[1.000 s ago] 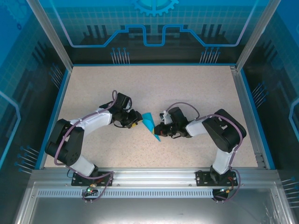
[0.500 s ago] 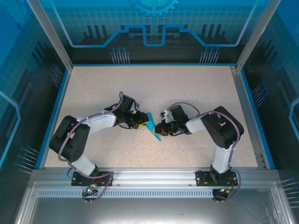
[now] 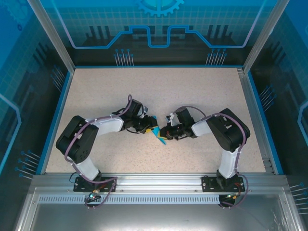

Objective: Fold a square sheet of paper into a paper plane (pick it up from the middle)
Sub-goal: Fold the wing for the fifth time at the center of the table.

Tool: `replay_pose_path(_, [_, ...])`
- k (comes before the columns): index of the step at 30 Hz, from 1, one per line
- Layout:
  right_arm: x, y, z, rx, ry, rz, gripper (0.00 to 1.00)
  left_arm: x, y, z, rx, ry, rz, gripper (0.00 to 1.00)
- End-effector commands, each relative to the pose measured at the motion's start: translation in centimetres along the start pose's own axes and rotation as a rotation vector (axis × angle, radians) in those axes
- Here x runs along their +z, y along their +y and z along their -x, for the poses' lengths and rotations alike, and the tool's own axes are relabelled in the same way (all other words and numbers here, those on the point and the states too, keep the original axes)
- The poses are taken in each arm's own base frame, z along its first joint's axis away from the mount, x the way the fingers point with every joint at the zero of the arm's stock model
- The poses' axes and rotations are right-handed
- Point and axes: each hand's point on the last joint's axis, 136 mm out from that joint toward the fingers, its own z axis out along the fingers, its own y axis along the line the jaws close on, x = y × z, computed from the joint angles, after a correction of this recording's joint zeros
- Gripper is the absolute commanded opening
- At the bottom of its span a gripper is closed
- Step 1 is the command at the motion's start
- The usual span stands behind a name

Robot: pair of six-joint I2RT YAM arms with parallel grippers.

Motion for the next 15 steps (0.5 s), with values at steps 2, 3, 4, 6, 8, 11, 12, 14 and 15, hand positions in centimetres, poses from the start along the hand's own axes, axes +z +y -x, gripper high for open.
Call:
replay_pose_path(2, [0.0,-1.8,-0.5,0.08,0.019,-0.027,0.0,0.8,-1.0,0.7,0.055,-0.004,-0.032,0.42])
replay_pose_path(3, [0.0,-1.8,-0.5,0.083,0.019,-0.028,0.0,0.9,-1.1,0.9,0.056,-0.007,-0.031,0.42])
replay_pose_path(4, [0.0,-1.9,-0.5,0.089,0.018,-0.028,0.0,1.1,-1.1,0.9,0.055,-0.005,-0.032,0.42])
replay_pose_path(6, [0.0,-2.2,-0.5,0.103,0.018,-0.037,0.01,1.2,-1.4,1.0,0.059,-0.007,-0.044,0.43])
replay_pose_path(8, [0.0,-2.3,-0.5,0.112,0.008,-0.041,0.01,1.2,-1.5,1.2,0.064,-0.01,-0.049,0.44])
replay_pose_path(11, [0.0,-2.8,-0.5,0.122,0.001,-0.051,0.01,1.4,-1.4,1.3,0.066,-0.009,-0.05,0.45])
replay_pose_path(12, [-0.1,-2.9,-0.5,0.128,-0.005,-0.052,0.01,1.5,-1.5,1.3,0.066,-0.005,-0.054,0.45])
replay_pose_path(14, [-0.1,-3.1,-0.5,0.137,-0.014,-0.055,0.01,1.7,-1.4,1.2,0.066,0.0,-0.054,0.46])
replay_pose_path(15, [-0.1,-3.1,-0.5,0.14,-0.019,-0.056,0.01,1.7,-1.3,1.1,0.067,0.004,-0.05,0.46])
